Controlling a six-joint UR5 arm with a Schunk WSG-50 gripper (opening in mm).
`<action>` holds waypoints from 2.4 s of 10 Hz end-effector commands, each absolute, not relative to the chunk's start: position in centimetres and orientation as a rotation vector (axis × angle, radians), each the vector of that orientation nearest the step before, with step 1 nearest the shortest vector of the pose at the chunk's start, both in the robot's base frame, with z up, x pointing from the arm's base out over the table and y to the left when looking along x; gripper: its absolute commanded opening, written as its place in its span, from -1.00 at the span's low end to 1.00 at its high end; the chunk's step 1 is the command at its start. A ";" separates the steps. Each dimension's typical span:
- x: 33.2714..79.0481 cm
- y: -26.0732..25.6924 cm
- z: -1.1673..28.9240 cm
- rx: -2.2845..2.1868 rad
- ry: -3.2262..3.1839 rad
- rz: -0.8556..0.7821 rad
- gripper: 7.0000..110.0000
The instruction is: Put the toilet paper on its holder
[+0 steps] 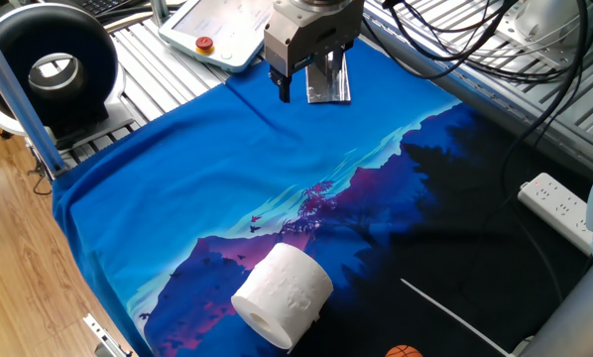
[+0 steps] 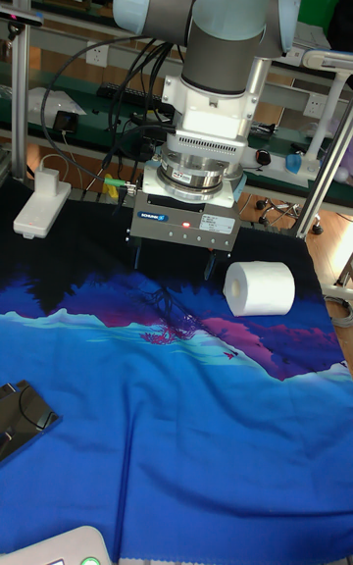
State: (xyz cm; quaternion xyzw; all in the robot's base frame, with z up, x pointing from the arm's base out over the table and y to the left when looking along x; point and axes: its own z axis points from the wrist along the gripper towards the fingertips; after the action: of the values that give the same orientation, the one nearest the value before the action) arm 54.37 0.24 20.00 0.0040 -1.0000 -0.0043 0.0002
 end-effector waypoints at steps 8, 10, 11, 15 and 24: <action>48.4 8.3 21.5 -0.075 -2.858 -0.428 -1.00; 47.0 7.5 21.3 0.018 -2.834 -0.347 -1.00; 46.8 7.1 21.1 0.078 -2.840 -0.302 -1.00; 47.4 3.2 19.7 0.256 -2.880 -0.043 -1.00; 50.7 4.5 19.0 0.197 -3.025 -0.084 -1.00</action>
State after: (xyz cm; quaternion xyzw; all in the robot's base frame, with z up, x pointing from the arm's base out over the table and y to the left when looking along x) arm 50.24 3.77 18.99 0.0709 -0.9952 -0.0163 0.0658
